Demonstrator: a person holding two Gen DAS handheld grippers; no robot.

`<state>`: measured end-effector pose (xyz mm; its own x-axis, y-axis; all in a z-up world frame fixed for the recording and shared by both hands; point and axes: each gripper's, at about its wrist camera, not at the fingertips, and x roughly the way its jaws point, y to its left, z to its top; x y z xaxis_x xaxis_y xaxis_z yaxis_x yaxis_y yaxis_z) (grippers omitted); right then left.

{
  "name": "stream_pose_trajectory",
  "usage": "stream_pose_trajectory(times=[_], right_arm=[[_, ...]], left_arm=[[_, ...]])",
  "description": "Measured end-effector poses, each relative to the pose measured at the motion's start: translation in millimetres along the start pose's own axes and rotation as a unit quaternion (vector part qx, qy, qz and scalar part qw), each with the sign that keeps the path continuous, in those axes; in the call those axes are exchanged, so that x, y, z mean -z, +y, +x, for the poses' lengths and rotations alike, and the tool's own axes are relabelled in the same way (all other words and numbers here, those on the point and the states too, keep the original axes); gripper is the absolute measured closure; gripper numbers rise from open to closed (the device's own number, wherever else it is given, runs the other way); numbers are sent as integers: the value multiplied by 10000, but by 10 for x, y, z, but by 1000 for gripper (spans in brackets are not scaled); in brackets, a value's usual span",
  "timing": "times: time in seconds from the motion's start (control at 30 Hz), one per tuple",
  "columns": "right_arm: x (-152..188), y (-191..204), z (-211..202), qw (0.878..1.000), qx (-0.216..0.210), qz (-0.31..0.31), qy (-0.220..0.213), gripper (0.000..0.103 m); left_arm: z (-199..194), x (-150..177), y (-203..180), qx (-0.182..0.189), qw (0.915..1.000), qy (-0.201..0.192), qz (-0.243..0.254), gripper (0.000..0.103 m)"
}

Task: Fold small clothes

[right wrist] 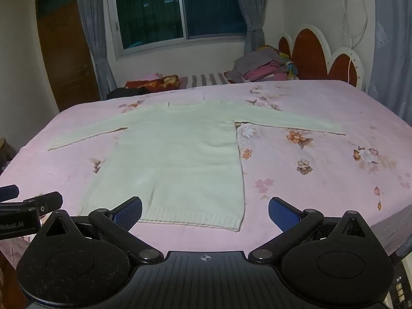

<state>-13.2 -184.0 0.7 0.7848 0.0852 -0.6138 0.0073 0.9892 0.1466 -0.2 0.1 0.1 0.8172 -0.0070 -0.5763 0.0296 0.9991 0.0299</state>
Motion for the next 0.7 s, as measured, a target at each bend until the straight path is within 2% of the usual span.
stream_pose_trajectory(times=[0.7], right_arm=[[-21, 42, -12, 10000, 24, 2, 15, 0]], left_arm=[[0, -22, -43, -46, 10000, 52, 6, 0]])
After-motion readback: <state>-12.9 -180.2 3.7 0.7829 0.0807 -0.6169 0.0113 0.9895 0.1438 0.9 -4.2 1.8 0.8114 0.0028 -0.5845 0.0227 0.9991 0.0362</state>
